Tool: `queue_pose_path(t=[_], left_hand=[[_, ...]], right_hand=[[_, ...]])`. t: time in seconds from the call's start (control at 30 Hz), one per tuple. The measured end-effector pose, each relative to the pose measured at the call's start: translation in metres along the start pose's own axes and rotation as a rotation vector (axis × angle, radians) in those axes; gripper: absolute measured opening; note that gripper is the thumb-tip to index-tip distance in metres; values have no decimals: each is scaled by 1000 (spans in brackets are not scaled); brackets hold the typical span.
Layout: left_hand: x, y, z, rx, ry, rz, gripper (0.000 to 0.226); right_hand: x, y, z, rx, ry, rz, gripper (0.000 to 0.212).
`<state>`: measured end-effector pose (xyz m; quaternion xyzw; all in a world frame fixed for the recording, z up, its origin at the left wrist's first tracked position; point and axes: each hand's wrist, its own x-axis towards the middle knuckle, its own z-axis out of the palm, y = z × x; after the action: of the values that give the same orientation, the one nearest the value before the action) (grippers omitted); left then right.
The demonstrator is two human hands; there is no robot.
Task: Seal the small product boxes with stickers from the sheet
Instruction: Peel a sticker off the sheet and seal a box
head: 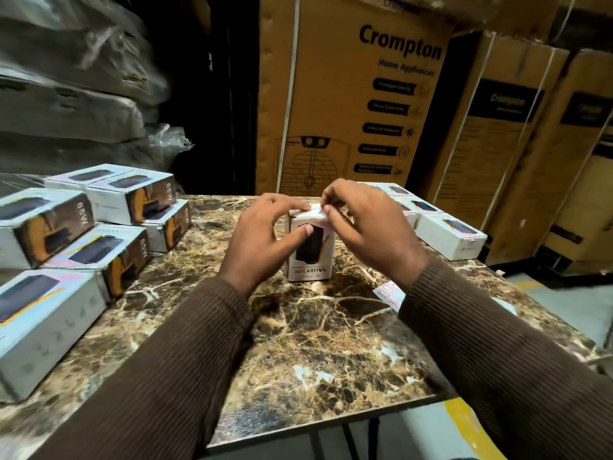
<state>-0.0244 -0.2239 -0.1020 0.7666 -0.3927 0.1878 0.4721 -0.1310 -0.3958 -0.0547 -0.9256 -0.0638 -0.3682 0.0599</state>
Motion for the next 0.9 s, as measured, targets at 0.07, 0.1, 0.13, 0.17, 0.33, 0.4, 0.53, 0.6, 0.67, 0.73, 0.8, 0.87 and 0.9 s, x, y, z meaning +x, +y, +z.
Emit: queue_pose_path(t=[0.07,0.1,0.13,0.17,0.33,0.4,0.53,0.6,0.67,0.73,0.8,0.87,0.9], left_hand=[[0,0,1,-12,-1,-10,31],[1,0,1,-14,1,-10,31],[1,1,1,-11,3,-9,31],[1,1,2,-5,4,-8,31],[2,1,3,1,-2,-9,32],[3,0,4,-5,0,-5,32],[2,-1,4,-24,2,5,31],[2,0,4,-33,3,13,31],[2,0,4,-32,5,17,31],[2,-1,4,-28,7,15,30],[2,-1,4,-27,9,16,30],[2,-2,5,-24,8,17,30],[2,-3,5,-23,8,19,31]], right_hand=[[2,0,8,-22,-4,11,8],[2,0,11,-31,7,20,8],[2,0,13,-41,21,32,9],[3,-1,14,-57,36,39,9],[0,-2,16,-105,78,55,9],[-1,-3,17,-118,83,55,10],[-1,-7,16,-167,83,40,11],[-1,-9,16,-194,77,37,10],[-1,-10,16,-217,70,34,10],[-2,-9,18,-232,62,32,10],[-2,-9,19,-236,55,33,10],[-3,-8,19,-228,50,38,11],[-3,-8,19,-221,48,39,12]])
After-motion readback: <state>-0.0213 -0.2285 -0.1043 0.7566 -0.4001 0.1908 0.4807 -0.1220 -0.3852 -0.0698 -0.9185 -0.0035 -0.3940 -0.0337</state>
